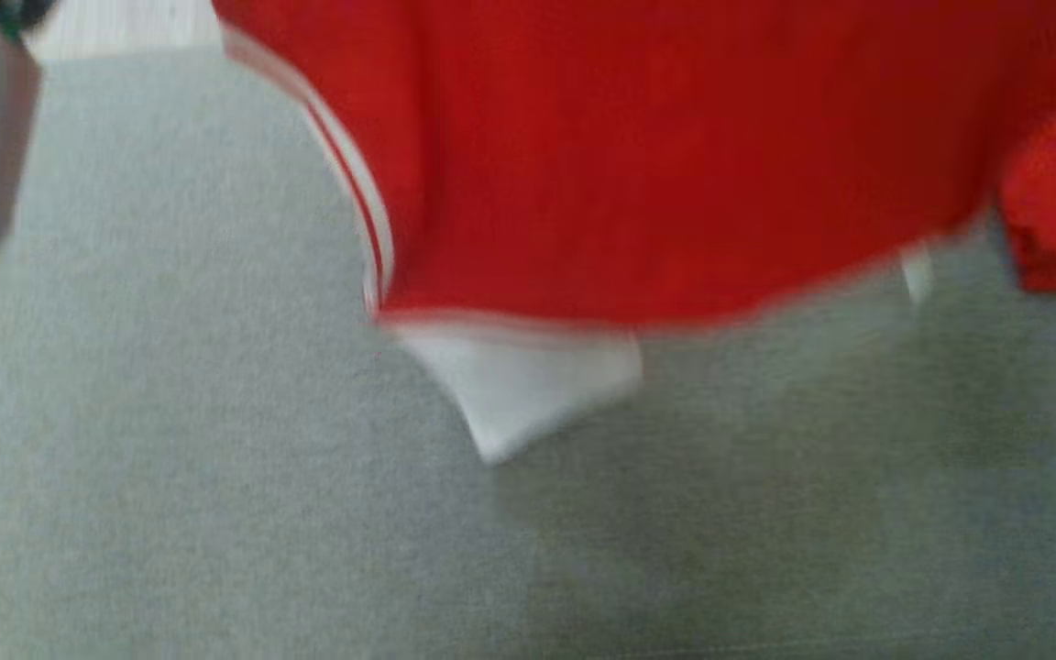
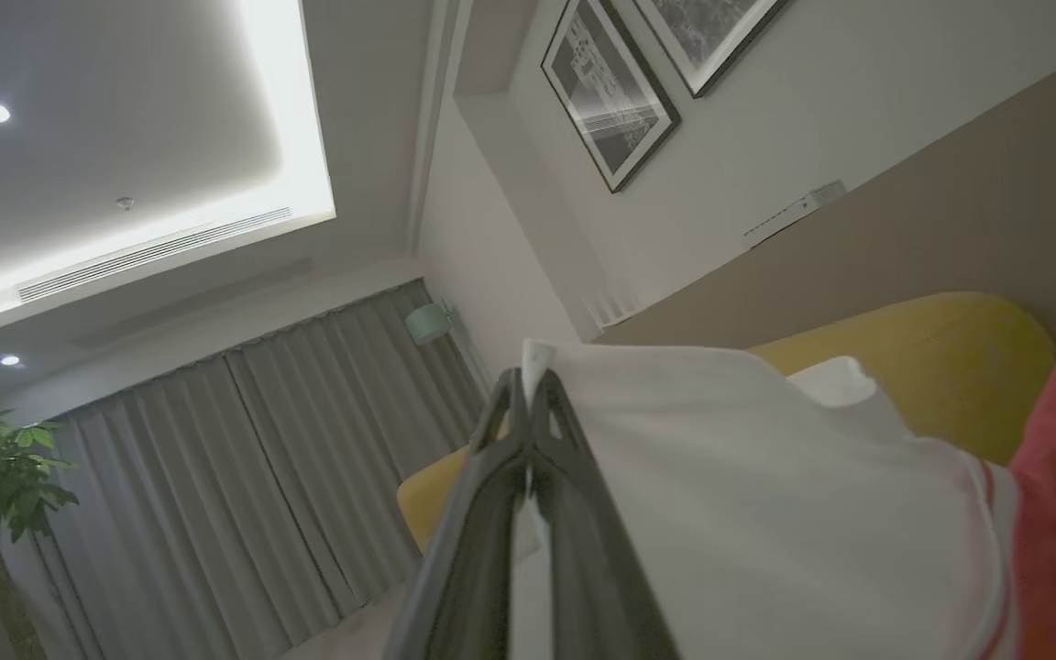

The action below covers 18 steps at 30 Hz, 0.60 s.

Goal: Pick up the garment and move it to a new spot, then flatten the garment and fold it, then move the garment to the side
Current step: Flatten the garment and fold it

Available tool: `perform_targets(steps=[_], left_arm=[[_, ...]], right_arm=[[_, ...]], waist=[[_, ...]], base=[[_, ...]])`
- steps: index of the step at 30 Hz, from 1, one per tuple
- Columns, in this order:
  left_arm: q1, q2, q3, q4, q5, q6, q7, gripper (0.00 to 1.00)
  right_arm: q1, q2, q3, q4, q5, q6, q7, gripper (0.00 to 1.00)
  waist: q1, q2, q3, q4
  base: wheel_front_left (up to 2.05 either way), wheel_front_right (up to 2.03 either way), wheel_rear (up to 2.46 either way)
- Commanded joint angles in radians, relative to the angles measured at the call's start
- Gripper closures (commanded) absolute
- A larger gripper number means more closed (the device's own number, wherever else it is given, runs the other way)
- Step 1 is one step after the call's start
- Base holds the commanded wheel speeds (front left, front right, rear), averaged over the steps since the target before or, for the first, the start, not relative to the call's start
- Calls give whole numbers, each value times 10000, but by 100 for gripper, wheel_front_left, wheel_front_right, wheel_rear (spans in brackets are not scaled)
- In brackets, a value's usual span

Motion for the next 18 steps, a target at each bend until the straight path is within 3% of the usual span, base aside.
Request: perform_targets(steps=[1,5,9,15,18], left_arm=[[-1331,283,308,227,283,-7,-408,100],[-2966,-101,225,1713,860,151,-1635,100],[-3517,-181,115,2338,1001,86,-2030,100],[-2710,189,60,1881,545,-22,-2090,100],[-1516,593,-234,1238,317,-47,-2093,100]], right_arm=[[-753,-51,62,45,-161,65,-316,100],[-2054,-169,361,943,-675,65,-1323,100],[-2619,-431,931,1290,-823,65,-1778,100],[-2313,-979,1609,1302,-481,65,-1993,100],[-1739,-1225,1901,1300,-173,65,-2066,100]], waist=[[-5,0,884,547],[-5,0,1279,688],[-5,0,1568,820],[-5,0,2066,1070],[-5,0,2233,1183]], base=[[0,0,0],[0,0,0],[0,0,0],[0,0,0],[0,0,0]])
